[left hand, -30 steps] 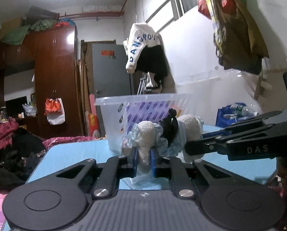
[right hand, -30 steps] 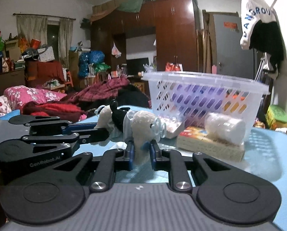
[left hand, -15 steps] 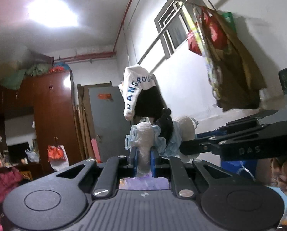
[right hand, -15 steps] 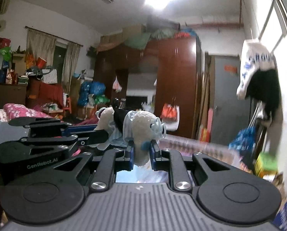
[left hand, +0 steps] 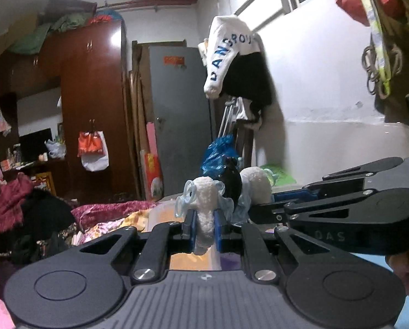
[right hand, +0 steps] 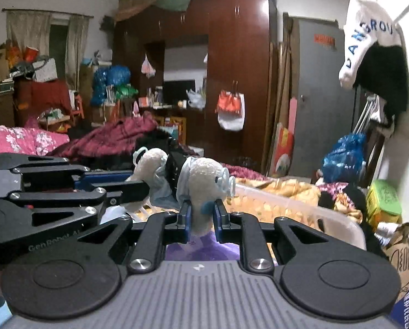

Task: Organize objects
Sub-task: 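Lift the plush toy with both grippers over the basket, then open both grippers to drop the plush toy into the basket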

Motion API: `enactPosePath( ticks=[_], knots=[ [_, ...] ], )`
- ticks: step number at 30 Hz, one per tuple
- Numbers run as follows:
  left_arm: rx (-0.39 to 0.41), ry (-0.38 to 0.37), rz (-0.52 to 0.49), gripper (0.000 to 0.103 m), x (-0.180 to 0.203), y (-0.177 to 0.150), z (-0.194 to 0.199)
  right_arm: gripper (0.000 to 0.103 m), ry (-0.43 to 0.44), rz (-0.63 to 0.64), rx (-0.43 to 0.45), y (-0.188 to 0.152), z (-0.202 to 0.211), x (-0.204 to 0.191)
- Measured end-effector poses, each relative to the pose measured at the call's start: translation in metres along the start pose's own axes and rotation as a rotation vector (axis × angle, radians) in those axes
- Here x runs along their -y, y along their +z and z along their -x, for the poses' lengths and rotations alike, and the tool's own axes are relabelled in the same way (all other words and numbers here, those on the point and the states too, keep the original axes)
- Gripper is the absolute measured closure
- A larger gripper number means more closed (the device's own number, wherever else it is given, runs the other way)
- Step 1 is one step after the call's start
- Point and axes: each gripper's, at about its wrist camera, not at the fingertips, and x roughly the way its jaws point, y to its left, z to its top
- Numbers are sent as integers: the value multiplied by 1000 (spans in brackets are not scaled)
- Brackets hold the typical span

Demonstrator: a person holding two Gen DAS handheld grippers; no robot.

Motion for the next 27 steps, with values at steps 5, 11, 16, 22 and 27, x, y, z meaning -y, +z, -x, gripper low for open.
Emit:
enactPosePath(
  ticks=[5, 11, 16, 22, 27],
  knots=[
    [-32, 10, 22, 84, -6, -14, -4, 83, -15, 48, -47, -2, -8, -9],
    [106, 52, 54, 28, -17, -22, 25, 47, -49, 21, -31, -8, 20, 4],
    [152, -3, 114, 18, -22, -40, 79, 0, -22, -77, 137, -33, 96, 17],
    [75, -39, 113, 16, -10, -98, 114, 0, 2, -290, 133, -115, 158, 33],
    [17, -51, 136, 16, -11, -124, 105, 0, -43, -448, 51, -163, 158, 48]
  ],
)
